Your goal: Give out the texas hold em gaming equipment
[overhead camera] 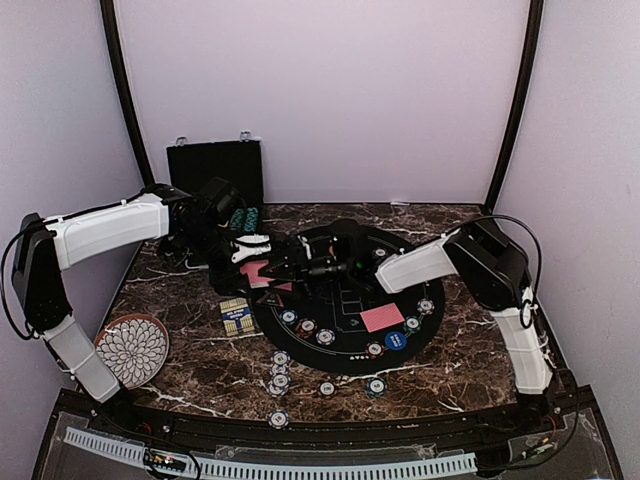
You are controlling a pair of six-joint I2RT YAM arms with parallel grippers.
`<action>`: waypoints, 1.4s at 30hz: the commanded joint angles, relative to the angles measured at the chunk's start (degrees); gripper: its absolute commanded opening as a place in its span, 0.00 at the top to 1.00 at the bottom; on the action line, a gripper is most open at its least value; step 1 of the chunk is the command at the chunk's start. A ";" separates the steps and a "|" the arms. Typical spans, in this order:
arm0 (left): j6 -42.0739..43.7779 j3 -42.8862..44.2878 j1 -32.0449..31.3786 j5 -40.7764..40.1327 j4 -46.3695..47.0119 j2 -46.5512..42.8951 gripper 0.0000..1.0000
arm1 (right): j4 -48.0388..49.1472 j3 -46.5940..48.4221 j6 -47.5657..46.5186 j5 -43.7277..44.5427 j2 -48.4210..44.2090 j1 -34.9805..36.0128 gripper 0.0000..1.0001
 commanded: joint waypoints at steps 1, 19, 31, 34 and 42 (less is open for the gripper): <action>0.29 1.31 0.03 1.00 -0.91 -1.93 1.00 | -3.01 -2.08 -1.80 0.68 -2.22 -1.56 0.48; 0.43 0.45 -0.02 0.43 -0.63 -1.68 1.00 | 0.98 -0.15 1.13 -1.83 -4.58 -1.47 0.72; 0.71 -0.78 -0.05 -1.41 0.22 -1.54 1.00 | 3.46 -2.20 2.68 -2.45 -6.28 -0.70 0.93; 0.80 -0.96 -0.05 -1.76 0.35 -1.46 1.00 | 5.17 -3.15 3.87 -2.45 -6.95 -0.70 0.99; 0.87 -0.99 -0.03 -2.76 0.47 -1.23 1.00 | 8.84 -4.50 6.55 -2.63 -7.62 -0.70 1.00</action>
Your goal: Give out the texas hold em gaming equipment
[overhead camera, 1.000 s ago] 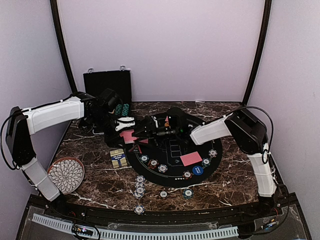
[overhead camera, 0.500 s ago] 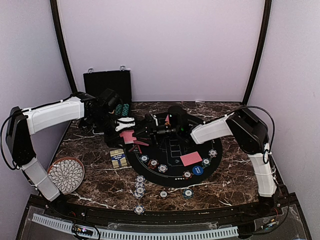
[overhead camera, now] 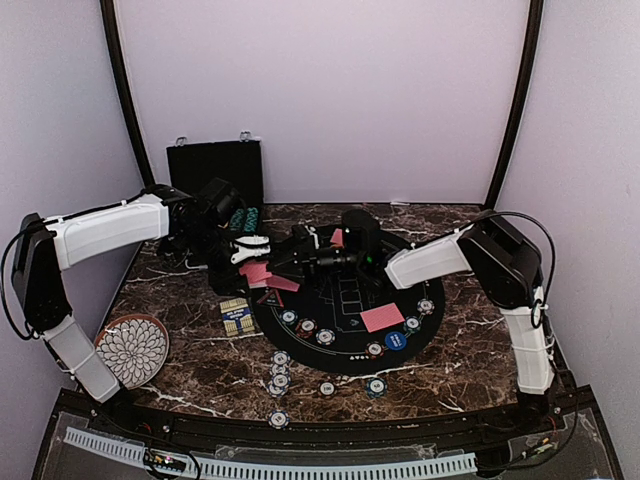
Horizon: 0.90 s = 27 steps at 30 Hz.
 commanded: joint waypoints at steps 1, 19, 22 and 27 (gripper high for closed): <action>0.46 -0.60 0.00 -1.00 0.30 -1.23 1.00 | 4.33 -1.24 1.20 -0.93 -2.95 0.22 1.00; 0.54 -0.68 0.00 -0.70 0.00 -1.57 1.00 | 6.20 -6.43 1.39 0.04 -4.32 -0.87 0.83; 0.52 -0.49 0.03 -0.46 -0.06 -1.37 1.00 | 5.21 -5.15 1.05 0.17 -3.49 -0.63 0.71; 0.36 -0.25 -0.01 -0.36 -0.34 -1.47 1.00 | 3.52 -2.00 0.69 -0.26 -1.69 0.33 0.68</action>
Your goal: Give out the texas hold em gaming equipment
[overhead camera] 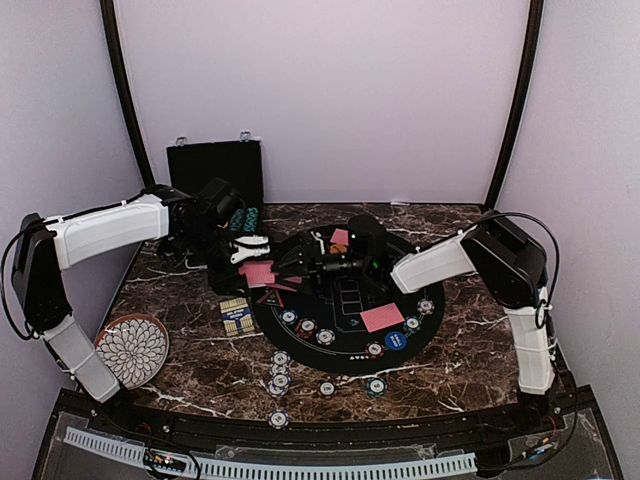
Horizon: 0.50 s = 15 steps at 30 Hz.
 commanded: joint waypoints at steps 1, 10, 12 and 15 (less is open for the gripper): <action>0.36 -0.16 0.10 0.33 -0.52 -1.44 1.00 | 1.32 3.34 -0.38 -0.44 0.48 0.75 0.69; 0.34 -0.23 0.12 0.49 -0.34 -1.50 1.00 | 1.67 4.20 0.26 -0.77 1.65 1.13 0.78; 0.32 -0.13 0.16 0.51 -0.32 -1.48 1.00 | 1.66 4.37 0.39 -0.84 2.00 1.22 0.81; 0.32 -0.20 0.15 0.45 -0.44 -1.49 1.00 | 1.83 4.89 0.81 -0.94 2.73 1.34 0.86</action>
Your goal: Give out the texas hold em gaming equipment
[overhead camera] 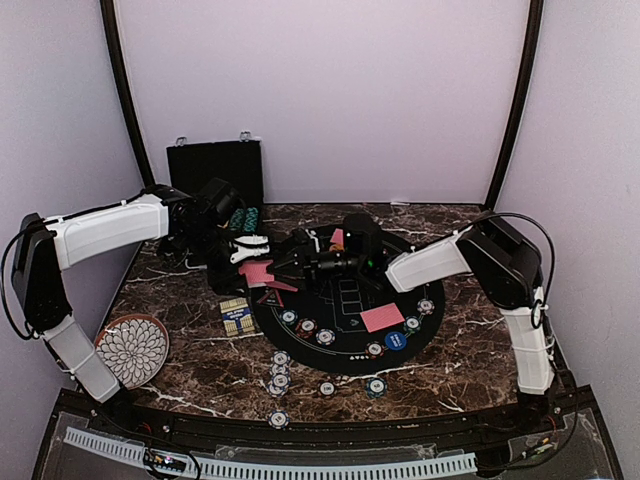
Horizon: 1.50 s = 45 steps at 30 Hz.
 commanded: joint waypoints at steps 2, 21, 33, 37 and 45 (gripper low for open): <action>0.36 -0.32 0.13 0.38 -0.41 -1.57 1.00 | 2.29 2.63 0.54 -0.96 1.80 0.77 0.89; 0.48 0.33 0.14 0.14 -0.74 -1.33 1.00 | 8.25 -4.54 3.52 -1.08 -2.11 -2.25 1.00; 0.50 0.15 0.12 -0.44 -0.89 -1.61 1.00 | 11.83 -8.74 4.79 -1.58 -4.21 -4.62 1.00; 0.52 0.00 0.16 -0.60 -1.05 -1.77 1.00 | 10.65 -10.04 3.48 -1.86 -5.01 -5.71 1.00; 0.66 -0.98 0.15 -1.14 -1.34 -2.61 1.00 | 1.82 -10.84 -3.59 -1.74 -6.64 -9.18 1.00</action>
